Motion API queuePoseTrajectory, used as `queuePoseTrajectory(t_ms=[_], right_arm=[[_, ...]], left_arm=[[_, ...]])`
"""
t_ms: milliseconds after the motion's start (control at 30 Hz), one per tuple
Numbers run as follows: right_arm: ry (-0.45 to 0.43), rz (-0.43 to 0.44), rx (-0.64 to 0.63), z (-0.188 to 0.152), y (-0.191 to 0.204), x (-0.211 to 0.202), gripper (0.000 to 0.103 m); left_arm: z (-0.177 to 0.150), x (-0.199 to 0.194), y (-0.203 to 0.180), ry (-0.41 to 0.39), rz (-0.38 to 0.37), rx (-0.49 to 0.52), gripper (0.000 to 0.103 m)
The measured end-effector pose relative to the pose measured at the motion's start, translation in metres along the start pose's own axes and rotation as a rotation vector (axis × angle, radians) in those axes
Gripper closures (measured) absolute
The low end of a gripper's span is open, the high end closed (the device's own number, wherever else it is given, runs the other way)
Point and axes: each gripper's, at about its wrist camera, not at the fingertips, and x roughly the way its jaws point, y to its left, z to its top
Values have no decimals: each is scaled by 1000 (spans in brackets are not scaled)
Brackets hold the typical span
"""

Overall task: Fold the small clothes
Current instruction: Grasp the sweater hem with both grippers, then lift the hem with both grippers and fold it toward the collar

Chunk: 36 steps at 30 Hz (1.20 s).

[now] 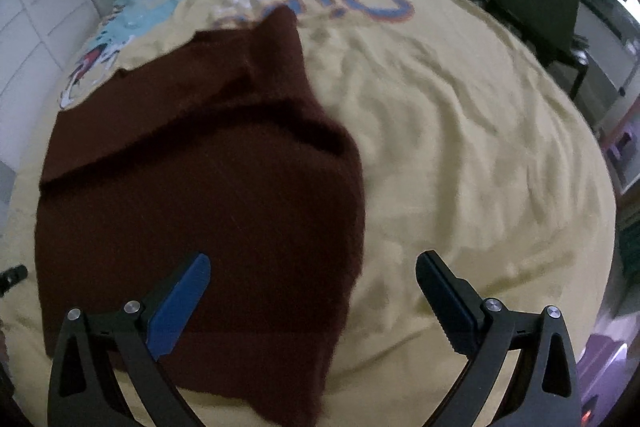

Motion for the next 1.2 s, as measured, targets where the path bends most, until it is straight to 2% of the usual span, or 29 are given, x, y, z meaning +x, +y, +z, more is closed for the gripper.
queuePoseTrajectory(t_ms=[300, 567, 667, 733, 767, 800, 833, 900, 933, 967, 1000, 1033, 1067, 1200], right_arm=[[112, 20, 15, -40, -8, 28, 1], [137, 47, -8, -47, -2, 29, 1], [176, 66, -23, -50, 4, 35, 1], [199, 64, -34, -50, 8, 39, 1], [210, 55, -44, -51, 10, 40, 1], [222, 47, -47, -51, 12, 42, 1], [233, 45, -45, -50, 12, 43, 4], [263, 42, -32, -51, 12, 45, 24], [273, 44, -25, -52, 12, 46, 44], [283, 62, -17, -52, 11, 47, 56], [292, 82, -10, -52, 10, 47, 62], [296, 101, -6, -51, 10, 45, 82], [296, 117, -2, -50, 9, 43, 90], [269, 153, -18, -37, 10, 29, 91]], left_arm=[[-43, 24, 11, 115, 13, -15, 1], [-58, 42, -2, 178, -23, 21, 2], [-61, 43, -6, 184, -49, 41, 17], [-61, 40, -6, 180, -71, 34, 37], [-61, 39, -5, 178, -84, 31, 43], [-61, 38, -5, 176, -101, 28, 58], [-61, 36, -3, 177, -130, 20, 74], [-61, 35, -3, 190, -190, 8, 89], [-62, 34, -4, 191, -197, 10, 92], [-62, 32, -6, 189, -198, 22, 92], [-62, 29, -9, 186, -199, 35, 93], [-62, 26, -11, 178, -202, 41, 94], [-59, 22, -11, 170, -208, 39, 94], [-47, 0, -2, 120, -251, 22, 94]])
